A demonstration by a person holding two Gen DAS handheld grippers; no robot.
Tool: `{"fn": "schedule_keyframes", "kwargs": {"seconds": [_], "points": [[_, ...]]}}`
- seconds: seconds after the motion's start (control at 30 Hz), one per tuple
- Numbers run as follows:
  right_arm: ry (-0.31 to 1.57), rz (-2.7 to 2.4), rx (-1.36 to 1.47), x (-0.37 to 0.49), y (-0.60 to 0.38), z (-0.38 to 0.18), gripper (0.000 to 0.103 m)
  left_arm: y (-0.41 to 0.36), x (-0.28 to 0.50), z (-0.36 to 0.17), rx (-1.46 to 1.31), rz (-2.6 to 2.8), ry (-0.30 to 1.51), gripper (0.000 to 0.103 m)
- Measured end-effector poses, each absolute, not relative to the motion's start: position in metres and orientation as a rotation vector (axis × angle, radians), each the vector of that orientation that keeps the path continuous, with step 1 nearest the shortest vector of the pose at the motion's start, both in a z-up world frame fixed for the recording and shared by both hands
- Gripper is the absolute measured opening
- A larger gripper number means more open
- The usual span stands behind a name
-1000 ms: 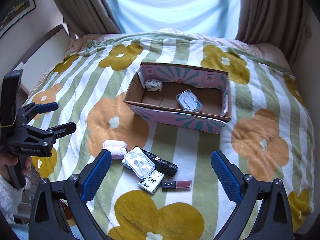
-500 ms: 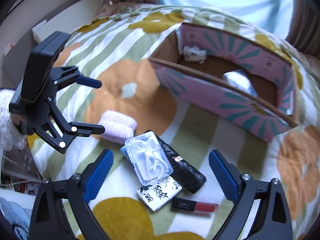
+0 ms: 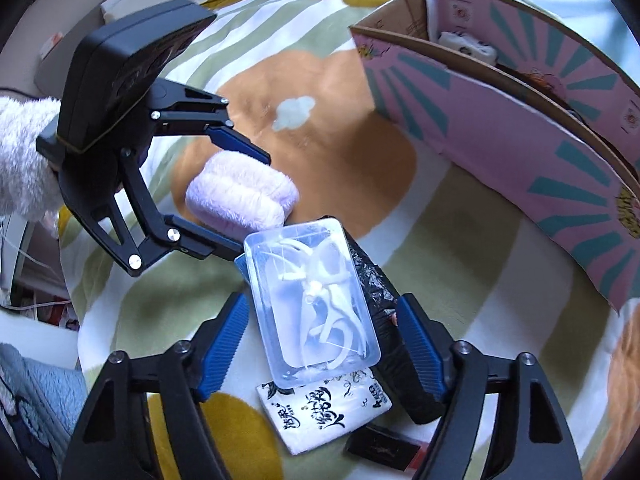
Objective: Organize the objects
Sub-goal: 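Grasp the pink towel roll with the left tool while the right tool grasps the clear floss-pick box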
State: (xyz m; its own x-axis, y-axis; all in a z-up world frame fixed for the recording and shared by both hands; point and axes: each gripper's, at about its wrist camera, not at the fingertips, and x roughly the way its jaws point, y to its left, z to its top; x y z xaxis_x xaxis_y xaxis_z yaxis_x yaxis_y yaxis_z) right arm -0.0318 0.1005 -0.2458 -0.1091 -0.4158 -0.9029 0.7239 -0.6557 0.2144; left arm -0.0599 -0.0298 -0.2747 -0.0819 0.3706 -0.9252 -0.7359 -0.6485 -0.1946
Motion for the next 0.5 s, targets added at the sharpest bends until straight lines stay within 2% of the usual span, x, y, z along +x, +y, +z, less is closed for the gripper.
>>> {"fn": "schedule_keyframes", "kwargs": {"seconds": [0.07, 0.13, 0.23, 0.5], "points": [[0.376, -1.826, 1.369, -0.0321, 0.0974, -0.2492, 0.062, -0.0285, -0.0607, -0.2773, -1.42, 1.811, 0.417, 0.077], [0.395, -1.811, 1.354, -0.0319, 0.0945, -0.2501, 0.057, -0.0264, -0.061, -0.2804, -1.428, 1.791, 0.426, 0.061], [0.405, -1.804, 1.344, -0.0321, 0.0923, -0.2493, 0.051, -0.0246, -0.0592, -0.2825, -1.426, 1.782, 0.465, 0.048], [0.409, -1.821, 1.33, -0.0298, 0.0931, -0.2483, 0.05, -0.025, -0.0599, -0.2788, -1.426, 1.776, 0.487, 0.045]]}}
